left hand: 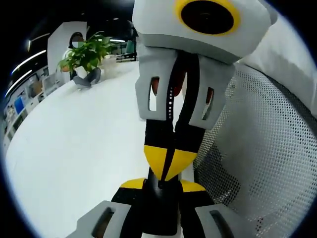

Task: Press the specified remote control buttons in sequence, fully releasing each button before pressing the next.

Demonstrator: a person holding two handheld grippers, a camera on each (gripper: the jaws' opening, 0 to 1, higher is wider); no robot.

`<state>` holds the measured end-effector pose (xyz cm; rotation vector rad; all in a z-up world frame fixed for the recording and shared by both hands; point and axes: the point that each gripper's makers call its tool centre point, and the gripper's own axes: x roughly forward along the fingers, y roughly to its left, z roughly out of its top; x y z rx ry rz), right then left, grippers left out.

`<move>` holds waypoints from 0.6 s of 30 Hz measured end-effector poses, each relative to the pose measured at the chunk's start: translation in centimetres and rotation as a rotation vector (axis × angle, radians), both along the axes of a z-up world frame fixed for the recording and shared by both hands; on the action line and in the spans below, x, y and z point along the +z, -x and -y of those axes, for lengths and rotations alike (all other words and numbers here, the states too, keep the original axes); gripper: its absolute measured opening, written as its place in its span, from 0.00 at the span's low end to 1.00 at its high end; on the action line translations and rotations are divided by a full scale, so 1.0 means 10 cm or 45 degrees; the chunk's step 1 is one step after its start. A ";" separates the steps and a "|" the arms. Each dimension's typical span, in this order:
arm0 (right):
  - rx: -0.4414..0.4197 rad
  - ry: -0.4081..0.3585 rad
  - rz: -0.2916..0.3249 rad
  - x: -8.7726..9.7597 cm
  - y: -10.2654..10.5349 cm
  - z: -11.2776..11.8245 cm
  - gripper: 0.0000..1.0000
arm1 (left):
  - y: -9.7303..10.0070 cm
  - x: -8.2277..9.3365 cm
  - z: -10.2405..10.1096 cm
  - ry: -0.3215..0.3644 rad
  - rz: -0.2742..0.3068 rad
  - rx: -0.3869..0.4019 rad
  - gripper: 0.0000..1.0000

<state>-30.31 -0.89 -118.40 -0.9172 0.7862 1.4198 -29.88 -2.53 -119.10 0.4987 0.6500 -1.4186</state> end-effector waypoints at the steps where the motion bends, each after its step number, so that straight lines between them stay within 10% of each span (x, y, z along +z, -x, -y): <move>1: 0.007 0.010 0.002 0.00 0.00 -0.01 0.00 | 0.00 0.00 0.00 0.000 0.001 0.000 0.24; 6: 0.145 0.058 0.147 -0.02 0.00 -0.01 0.00 | 0.00 0.00 0.00 0.004 0.015 -0.004 0.24; 12: -0.091 -0.058 -0.052 0.01 -0.03 -0.01 0.00 | 0.00 0.00 0.00 0.007 0.020 -0.001 0.24; 18: -0.017 -0.063 0.012 0.01 0.01 -0.01 0.00 | -0.01 -0.01 0.00 0.027 0.028 0.009 0.24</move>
